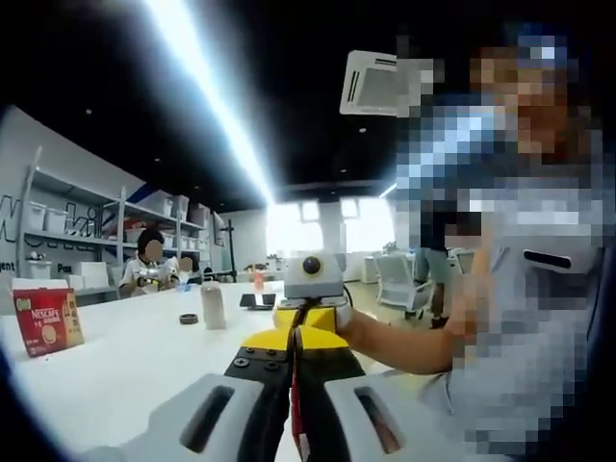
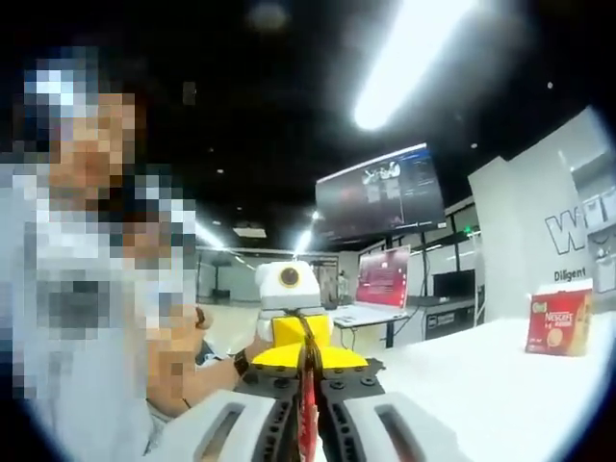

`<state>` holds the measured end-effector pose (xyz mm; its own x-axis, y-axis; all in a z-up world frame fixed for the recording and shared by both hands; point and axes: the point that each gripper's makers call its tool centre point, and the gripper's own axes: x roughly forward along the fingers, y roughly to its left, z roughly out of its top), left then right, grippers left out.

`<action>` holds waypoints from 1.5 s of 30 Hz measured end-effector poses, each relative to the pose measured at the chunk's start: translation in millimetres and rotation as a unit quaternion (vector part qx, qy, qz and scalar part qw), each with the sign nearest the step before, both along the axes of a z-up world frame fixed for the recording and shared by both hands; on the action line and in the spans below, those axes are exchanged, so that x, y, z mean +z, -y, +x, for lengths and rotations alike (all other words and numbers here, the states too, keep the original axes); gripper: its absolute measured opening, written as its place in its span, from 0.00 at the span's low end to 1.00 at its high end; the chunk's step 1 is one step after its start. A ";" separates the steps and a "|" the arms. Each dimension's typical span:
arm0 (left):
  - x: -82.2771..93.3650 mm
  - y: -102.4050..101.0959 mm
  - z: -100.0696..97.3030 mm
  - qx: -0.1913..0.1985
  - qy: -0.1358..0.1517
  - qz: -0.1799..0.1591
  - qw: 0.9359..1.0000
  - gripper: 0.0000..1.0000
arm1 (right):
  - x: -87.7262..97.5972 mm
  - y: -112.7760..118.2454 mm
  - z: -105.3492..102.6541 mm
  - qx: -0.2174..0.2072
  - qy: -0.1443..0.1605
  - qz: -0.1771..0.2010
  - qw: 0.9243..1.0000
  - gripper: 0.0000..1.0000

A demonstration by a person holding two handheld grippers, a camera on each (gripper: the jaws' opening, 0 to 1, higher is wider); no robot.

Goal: Tear open the coffee pouch, take out the coffee, and pour the coffee from the pouch into the cup

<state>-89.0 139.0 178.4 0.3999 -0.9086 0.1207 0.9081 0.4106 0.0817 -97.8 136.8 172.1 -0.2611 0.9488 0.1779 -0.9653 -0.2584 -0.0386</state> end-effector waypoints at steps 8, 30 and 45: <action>2.0 -0.2 -0.9 -0.002 -0.002 -0.007 1.000 0.03 | 1.5 0.3 -0.5 -0.002 -0.007 0.004 1.000 0.04; 4.9 -1.8 -4.6 0.012 0.003 0.005 1.000 0.03 | 5.3 -1.7 -0.6 0.001 -0.057 -0.030 0.998 0.02; 5.1 1.6 1.7 0.028 0.003 0.019 0.999 0.03 | 4.5 1.3 4.4 -0.004 -0.056 -0.028 0.998 0.02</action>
<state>-87.2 137.4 183.5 0.4493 -0.8890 0.0883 0.8835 0.4568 0.1037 -93.4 135.4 176.6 -0.2341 0.9603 0.1517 -0.9650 -0.2485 0.0835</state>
